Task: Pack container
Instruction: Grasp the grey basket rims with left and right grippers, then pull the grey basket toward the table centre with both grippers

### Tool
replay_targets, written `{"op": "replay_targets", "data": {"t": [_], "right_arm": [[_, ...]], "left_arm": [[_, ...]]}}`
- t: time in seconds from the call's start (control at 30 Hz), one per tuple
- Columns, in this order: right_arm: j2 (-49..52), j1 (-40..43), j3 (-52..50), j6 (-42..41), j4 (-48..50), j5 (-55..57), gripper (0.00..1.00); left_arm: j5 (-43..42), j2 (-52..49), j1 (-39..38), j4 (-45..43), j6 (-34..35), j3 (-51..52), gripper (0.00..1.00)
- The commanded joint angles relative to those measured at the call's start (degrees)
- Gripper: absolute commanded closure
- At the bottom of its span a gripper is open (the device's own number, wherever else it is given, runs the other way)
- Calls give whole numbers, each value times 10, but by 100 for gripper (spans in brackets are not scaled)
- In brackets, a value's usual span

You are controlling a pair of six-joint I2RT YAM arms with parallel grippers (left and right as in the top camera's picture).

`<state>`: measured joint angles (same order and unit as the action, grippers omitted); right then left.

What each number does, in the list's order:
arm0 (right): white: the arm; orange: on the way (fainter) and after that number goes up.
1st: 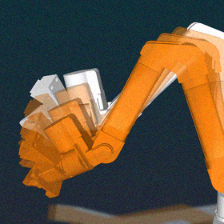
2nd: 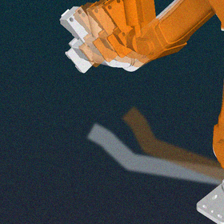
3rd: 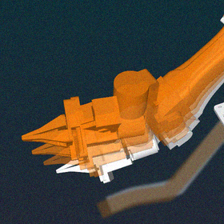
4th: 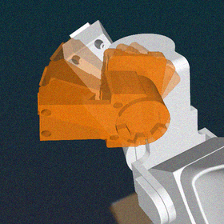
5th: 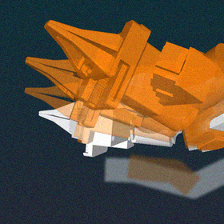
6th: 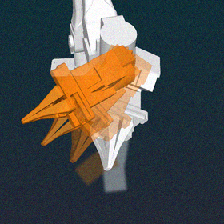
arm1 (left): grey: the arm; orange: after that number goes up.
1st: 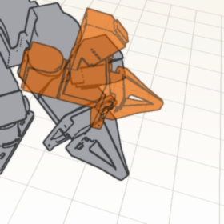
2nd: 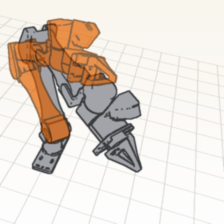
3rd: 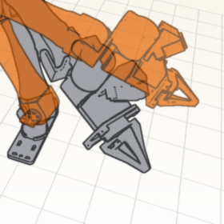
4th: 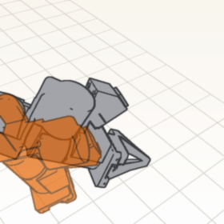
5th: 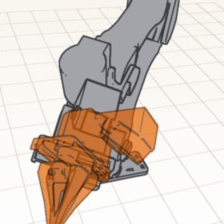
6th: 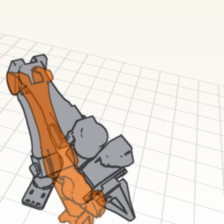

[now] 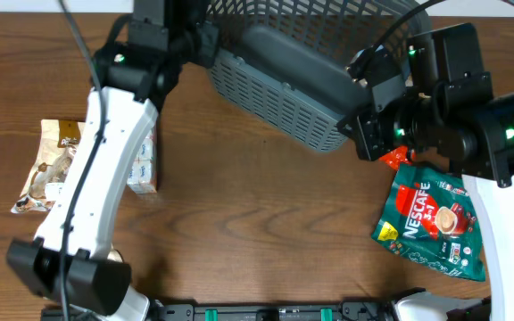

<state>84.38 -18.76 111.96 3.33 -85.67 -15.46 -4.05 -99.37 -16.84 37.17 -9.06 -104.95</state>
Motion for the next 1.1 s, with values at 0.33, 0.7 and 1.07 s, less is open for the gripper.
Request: {"op": "replay_targets", "data": {"t": [0.33,0.7,1.07], "right_arm": [[3,-23,-88,-12,9,18,99],[3,-23,-203,-25,87,19,99],[3,-23,-209,-34,110,51,99]], "left_arm": [[0,-40,-2,-2,-11,-9,95],[0,-40,-2,3,-14,-9,94],[0,-44,-2,23,-21,-9,94]]}}
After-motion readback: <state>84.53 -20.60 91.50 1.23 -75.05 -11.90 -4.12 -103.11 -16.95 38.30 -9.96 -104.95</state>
